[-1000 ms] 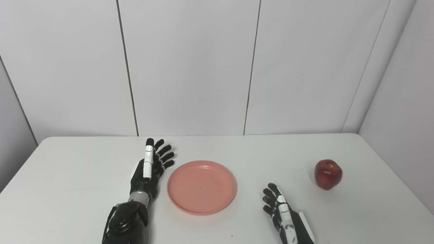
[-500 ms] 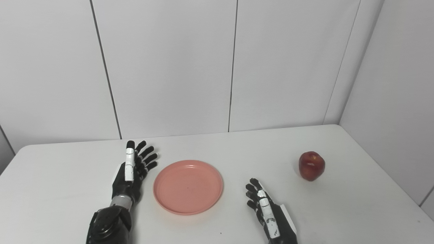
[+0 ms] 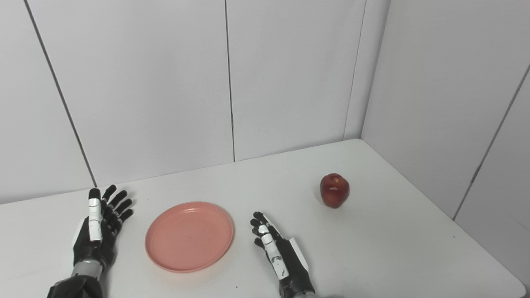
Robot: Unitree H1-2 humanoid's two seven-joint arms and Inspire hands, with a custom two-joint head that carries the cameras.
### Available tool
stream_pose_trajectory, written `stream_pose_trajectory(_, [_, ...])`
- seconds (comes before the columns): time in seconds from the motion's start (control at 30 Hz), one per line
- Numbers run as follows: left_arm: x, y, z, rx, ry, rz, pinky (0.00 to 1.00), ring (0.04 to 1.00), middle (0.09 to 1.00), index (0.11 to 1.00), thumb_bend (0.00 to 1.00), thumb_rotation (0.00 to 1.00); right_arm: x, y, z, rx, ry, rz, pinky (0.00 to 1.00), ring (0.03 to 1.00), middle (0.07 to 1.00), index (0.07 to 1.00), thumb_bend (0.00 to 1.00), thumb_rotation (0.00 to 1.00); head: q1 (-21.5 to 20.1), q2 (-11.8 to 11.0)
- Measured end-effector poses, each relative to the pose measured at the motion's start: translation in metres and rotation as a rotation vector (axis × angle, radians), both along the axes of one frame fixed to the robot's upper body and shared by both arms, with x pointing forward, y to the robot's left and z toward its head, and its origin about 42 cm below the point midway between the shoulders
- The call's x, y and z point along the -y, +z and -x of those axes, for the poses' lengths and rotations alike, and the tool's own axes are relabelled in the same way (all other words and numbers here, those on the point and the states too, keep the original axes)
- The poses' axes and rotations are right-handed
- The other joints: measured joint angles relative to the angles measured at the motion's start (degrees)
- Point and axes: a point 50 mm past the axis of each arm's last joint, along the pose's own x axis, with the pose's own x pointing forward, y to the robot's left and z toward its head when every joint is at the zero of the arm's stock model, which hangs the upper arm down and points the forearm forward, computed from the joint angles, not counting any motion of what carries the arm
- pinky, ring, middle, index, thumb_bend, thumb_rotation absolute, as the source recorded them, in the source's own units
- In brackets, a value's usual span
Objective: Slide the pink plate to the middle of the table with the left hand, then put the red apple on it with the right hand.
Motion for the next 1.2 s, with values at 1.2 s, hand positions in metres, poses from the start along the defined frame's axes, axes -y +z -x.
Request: stream_pose_trajectory(1.2, [0.008,0.003,-0.007,0.0,-0.021,0.021,0.93,0.893,0.917,0.918,0.73,1.0,0.019,0.028,-0.008,0.151,-0.072,0.211,0.78,0.831,0.857,0.878,0.77,1.0,-0.53,-3.16])
